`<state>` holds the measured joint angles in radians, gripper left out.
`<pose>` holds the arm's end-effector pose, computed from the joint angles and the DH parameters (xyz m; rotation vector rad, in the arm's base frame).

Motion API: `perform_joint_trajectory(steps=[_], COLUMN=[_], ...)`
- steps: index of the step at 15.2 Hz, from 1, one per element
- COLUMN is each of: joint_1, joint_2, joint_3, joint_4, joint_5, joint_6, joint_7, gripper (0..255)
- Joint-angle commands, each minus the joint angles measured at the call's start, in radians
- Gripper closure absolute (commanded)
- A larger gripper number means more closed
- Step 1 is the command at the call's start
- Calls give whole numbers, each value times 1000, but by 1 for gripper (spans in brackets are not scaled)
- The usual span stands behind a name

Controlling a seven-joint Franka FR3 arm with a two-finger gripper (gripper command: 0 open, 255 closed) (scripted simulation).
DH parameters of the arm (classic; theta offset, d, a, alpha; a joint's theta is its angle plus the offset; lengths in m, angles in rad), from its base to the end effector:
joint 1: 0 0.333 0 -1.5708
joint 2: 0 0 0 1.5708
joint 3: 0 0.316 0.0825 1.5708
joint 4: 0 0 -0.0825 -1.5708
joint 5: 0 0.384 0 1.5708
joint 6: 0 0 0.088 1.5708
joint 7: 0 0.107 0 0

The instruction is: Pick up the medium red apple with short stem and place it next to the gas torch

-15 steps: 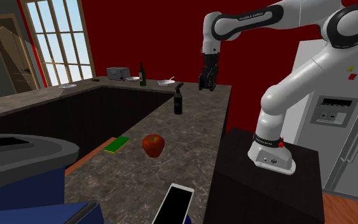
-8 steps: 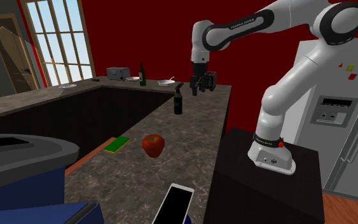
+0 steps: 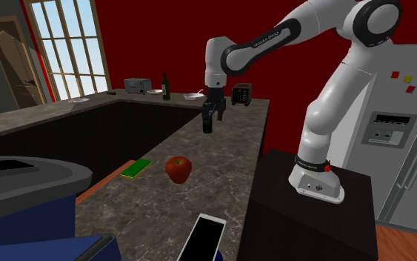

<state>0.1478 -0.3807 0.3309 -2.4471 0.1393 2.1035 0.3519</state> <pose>0.3779 0.2067 0.4341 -3.1324 -0.0568 -0.0324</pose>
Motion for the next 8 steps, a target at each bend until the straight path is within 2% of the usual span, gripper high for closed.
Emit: perform_joint_trajectory(steps=[1,5,8], joint_1=[5,11,19], joint_2=[61,194,302], joint_3=[36,104,147], joint_4=[33,101,164], joint_5=[-9,-57,-120], joint_6=[40,121,170], joint_7=[45,144,231], gripper=[0,0,0])
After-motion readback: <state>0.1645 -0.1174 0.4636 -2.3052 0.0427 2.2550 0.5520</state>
